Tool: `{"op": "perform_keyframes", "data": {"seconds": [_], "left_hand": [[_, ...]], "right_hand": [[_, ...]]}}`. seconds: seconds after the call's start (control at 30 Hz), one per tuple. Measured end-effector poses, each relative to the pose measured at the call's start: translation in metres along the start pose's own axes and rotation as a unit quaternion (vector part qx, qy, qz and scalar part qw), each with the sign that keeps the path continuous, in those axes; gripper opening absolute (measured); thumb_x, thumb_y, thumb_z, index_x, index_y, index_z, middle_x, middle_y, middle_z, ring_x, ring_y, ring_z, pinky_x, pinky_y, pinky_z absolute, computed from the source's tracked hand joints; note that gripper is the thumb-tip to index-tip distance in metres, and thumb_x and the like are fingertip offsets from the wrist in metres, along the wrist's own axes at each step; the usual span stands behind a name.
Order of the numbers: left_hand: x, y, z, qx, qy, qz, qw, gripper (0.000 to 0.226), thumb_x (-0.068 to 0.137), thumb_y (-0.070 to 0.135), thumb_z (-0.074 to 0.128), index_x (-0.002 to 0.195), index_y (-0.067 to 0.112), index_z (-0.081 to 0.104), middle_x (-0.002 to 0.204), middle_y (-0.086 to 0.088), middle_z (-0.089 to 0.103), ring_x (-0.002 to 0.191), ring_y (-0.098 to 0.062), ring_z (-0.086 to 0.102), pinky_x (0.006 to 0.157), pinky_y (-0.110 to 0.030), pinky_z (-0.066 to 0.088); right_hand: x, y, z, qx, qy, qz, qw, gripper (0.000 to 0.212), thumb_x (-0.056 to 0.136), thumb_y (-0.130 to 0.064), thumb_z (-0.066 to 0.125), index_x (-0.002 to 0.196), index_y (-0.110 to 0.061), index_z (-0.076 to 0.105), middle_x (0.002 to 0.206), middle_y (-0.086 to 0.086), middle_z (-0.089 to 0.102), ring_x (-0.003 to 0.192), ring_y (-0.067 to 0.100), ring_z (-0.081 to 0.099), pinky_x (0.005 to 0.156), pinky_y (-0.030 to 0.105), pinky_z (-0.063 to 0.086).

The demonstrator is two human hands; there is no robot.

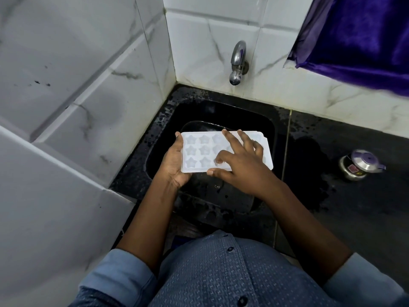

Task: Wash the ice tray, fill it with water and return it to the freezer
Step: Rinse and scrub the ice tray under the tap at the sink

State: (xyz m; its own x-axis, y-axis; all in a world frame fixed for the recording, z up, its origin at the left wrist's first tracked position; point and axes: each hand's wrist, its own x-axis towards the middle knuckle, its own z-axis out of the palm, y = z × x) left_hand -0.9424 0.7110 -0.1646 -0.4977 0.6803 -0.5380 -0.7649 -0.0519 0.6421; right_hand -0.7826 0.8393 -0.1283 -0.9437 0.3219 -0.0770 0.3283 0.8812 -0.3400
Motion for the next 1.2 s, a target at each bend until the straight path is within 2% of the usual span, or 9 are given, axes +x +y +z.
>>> {"op": "perform_keyframes", "data": {"seconds": [0.2, 0.37, 0.47, 0.53, 0.67, 0.83, 0.93, 1.07, 1.2], "left_hand": [[0.001, 0.001, 0.0, 0.008, 0.007, 0.0, 1.0, 0.079, 0.107, 0.069, 0.028, 0.134, 0.005, 0.065, 0.126, -0.022, 0.074, 0.109, -0.037, 0.076, 0.08, -0.049, 0.065], [0.003, 0.002, 0.001, 0.013, 0.018, 0.006, 1.0, 0.079, 0.107, 0.069, 0.027, 0.136, 0.005, 0.064, 0.127, -0.021, 0.074, 0.11, -0.037, 0.076, 0.087, -0.051, 0.06], [0.005, 0.002, -0.002, 0.012, 0.013, 0.009, 1.0, 0.081, 0.106, 0.07, 0.028, 0.141, 0.006, 0.062, 0.133, -0.022, 0.071, 0.117, -0.038, 0.073, 0.091, -0.052, 0.059], [0.005, 0.003, -0.003, 0.009, 0.01, 0.01, 1.0, 0.081, 0.106, 0.07, 0.029, 0.143, 0.007, 0.061, 0.135, -0.021, 0.07, 0.119, -0.038, 0.072, 0.093, -0.052, 0.058], [0.003, 0.002, -0.001, 0.006, 0.007, 0.005, 1.0, 0.079, 0.106, 0.07, 0.03, 0.141, 0.007, 0.062, 0.134, -0.02, 0.071, 0.119, -0.038, 0.072, 0.094, -0.053, 0.058], [0.001, 0.003, 0.002, 0.007, 0.001, 0.003, 1.0, 0.078, 0.106, 0.069, 0.031, 0.137, 0.007, 0.064, 0.131, -0.02, 0.073, 0.113, -0.036, 0.075, 0.087, -0.05, 0.062], [0.002, 0.001, 0.001, 0.009, 0.014, -0.002, 1.0, 0.077, 0.106, 0.069, 0.031, 0.135, 0.008, 0.066, 0.127, -0.019, 0.075, 0.109, -0.035, 0.076, 0.086, -0.049, 0.061], [0.004, -0.001, -0.001, 0.004, 0.014, -0.001, 1.0, 0.077, 0.106, 0.07, 0.032, 0.135, 0.007, 0.066, 0.128, -0.021, 0.074, 0.11, -0.036, 0.076, 0.088, -0.05, 0.06], [0.004, -0.001, -0.002, 0.004, 0.014, 0.005, 1.0, 0.078, 0.105, 0.07, 0.033, 0.136, 0.006, 0.065, 0.131, -0.021, 0.072, 0.113, -0.037, 0.074, 0.088, -0.05, 0.061]], "right_hand": [[-0.001, -0.004, -0.007, 0.038, -0.042, 0.015, 0.998, 0.057, 0.094, -0.079, 0.044, 0.121, -0.039, 0.074, 0.176, -0.003, 0.001, 0.16, 0.024, -0.014, 0.123, 0.054, -0.008], [-0.004, 0.002, -0.004, 0.052, -0.035, 0.025, 0.998, 0.048, 0.097, -0.074, 0.044, 0.123, -0.044, 0.069, 0.176, -0.004, 0.001, 0.16, 0.024, -0.014, 0.124, 0.054, -0.007], [-0.003, 0.006, -0.005, 0.101, 0.019, 0.039, 0.994, 0.041, 0.098, -0.071, 0.047, 0.116, -0.04, 0.066, 0.175, -0.008, 0.008, 0.161, 0.019, -0.006, 0.123, 0.051, -0.003], [0.003, 0.011, -0.007, 0.066, 0.057, 0.062, 0.994, 0.05, 0.099, -0.074, 0.04, 0.128, -0.039, 0.059, 0.175, -0.005, 0.009, 0.161, 0.024, -0.003, 0.122, 0.053, -0.002], [0.012, 0.016, -0.013, -0.018, 0.02, 0.114, 0.993, 0.073, 0.095, -0.082, 0.023, 0.15, -0.041, 0.047, 0.176, 0.001, 0.0, 0.16, 0.03, -0.011, 0.122, 0.06, -0.005], [0.015, 0.018, -0.013, -0.019, 0.013, 0.116, 0.993, 0.072, 0.095, -0.083, 0.024, 0.146, -0.041, 0.053, 0.176, 0.0, -0.001, 0.16, 0.031, -0.013, 0.122, 0.061, -0.006], [0.017, 0.018, -0.012, -0.007, 0.033, 0.112, 0.993, 0.068, 0.096, -0.081, 0.028, 0.139, -0.038, 0.058, 0.176, 0.001, 0.002, 0.16, 0.03, -0.011, 0.123, 0.059, -0.003], [0.016, 0.019, -0.009, -0.005, 0.018, 0.112, 0.994, 0.069, 0.096, -0.081, 0.029, 0.143, -0.038, 0.057, 0.176, -0.001, 0.004, 0.16, 0.029, -0.009, 0.123, 0.058, -0.003], [0.014, 0.028, -0.009, 0.046, 0.088, 0.138, 0.985, 0.054, 0.099, -0.073, 0.04, 0.135, -0.038, 0.059, 0.174, -0.002, 0.015, 0.16, 0.027, 0.003, 0.122, 0.054, 0.004]]}}
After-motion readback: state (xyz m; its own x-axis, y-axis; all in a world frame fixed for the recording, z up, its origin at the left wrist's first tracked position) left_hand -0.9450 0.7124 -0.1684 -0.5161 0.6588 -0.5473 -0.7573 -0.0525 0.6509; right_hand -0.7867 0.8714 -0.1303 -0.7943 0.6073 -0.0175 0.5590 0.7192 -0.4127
